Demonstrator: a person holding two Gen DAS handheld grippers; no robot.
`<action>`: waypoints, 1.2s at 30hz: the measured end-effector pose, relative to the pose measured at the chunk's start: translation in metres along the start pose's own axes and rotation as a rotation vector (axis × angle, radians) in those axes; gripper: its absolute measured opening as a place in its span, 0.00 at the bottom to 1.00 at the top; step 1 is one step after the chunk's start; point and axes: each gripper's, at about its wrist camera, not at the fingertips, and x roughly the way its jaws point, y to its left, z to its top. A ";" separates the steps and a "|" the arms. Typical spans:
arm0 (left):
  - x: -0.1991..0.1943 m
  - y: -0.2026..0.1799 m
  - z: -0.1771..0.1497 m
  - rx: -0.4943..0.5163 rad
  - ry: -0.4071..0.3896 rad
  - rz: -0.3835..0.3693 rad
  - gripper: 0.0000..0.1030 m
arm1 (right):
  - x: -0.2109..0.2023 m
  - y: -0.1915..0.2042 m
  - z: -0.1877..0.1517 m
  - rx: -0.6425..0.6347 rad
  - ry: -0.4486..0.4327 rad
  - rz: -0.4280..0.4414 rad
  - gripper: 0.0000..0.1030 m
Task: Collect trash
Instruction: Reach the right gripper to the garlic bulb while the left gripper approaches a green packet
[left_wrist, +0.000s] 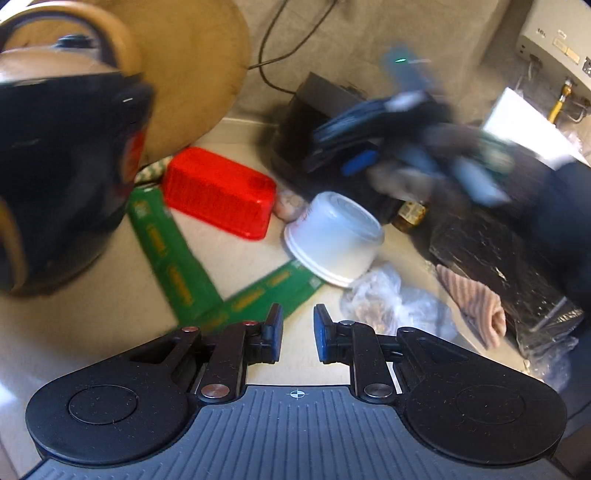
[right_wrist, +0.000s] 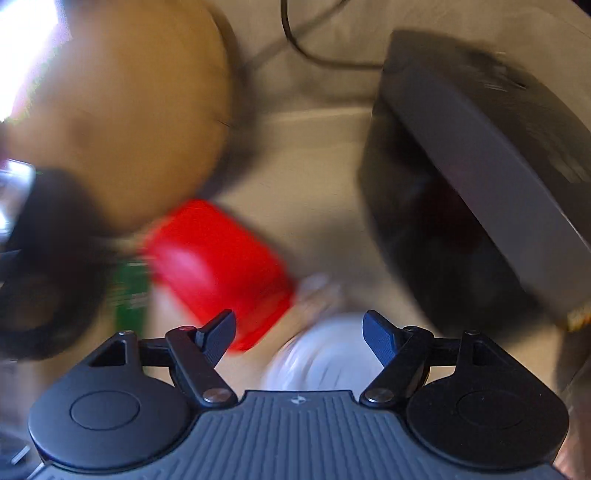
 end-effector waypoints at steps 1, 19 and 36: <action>-0.006 0.003 -0.004 -0.001 -0.006 0.012 0.20 | 0.020 0.006 0.010 -0.028 0.023 -0.067 0.73; 0.001 0.026 -0.023 -0.080 0.044 0.095 0.20 | 0.021 0.025 0.003 -0.036 0.033 0.031 0.51; 0.107 -0.023 0.032 0.328 0.191 0.095 0.20 | -0.077 0.003 -0.241 0.319 -0.207 0.124 0.29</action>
